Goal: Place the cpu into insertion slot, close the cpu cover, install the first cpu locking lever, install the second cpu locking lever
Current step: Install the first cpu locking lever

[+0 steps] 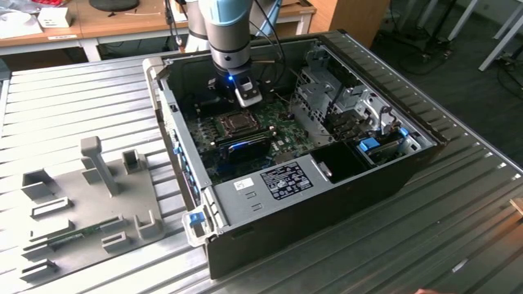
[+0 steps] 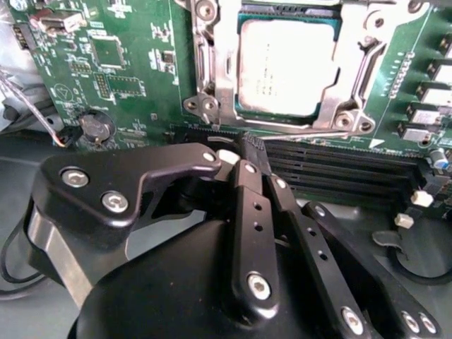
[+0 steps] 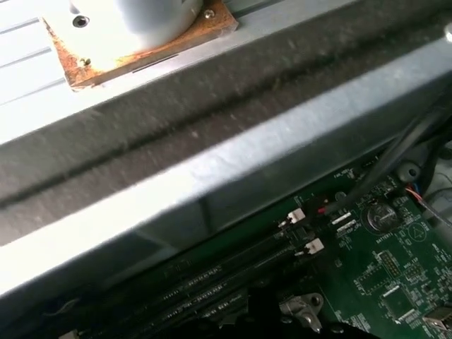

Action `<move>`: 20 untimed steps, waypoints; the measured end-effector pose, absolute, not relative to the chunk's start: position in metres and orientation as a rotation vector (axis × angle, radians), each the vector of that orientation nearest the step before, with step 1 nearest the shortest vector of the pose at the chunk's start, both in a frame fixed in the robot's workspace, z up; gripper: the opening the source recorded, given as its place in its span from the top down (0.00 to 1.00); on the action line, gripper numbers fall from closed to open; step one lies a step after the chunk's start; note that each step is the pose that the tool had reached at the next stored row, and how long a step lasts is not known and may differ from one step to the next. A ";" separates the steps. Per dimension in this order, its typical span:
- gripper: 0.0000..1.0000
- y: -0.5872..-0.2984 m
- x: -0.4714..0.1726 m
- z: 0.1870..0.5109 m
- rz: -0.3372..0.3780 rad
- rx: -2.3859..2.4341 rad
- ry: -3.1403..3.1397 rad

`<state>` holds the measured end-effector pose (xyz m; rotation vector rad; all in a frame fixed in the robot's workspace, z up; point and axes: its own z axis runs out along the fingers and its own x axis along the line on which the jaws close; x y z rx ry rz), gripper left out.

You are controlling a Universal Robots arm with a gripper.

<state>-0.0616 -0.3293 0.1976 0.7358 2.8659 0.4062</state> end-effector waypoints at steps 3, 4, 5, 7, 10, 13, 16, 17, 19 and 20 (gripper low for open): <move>0.90 -0.326 -0.063 0.198 0.406 0.736 2.865; 0.90 -0.325 -0.063 0.198 0.406 0.736 2.865; 0.90 -0.325 -0.063 0.198 0.407 0.736 2.865; 0.90 -0.324 -0.064 0.198 0.407 0.736 2.864; 0.90 -0.324 -0.064 0.198 0.407 0.736 2.863; 0.90 -0.324 -0.064 0.198 0.396 0.733 2.859; 0.90 -0.324 -0.064 0.197 0.370 0.728 2.854; 0.90 -0.324 -0.064 0.197 0.360 0.725 2.852; 0.90 -0.324 -0.064 0.198 0.345 0.721 2.847; 0.90 -0.324 -0.064 0.198 0.338 0.720 2.845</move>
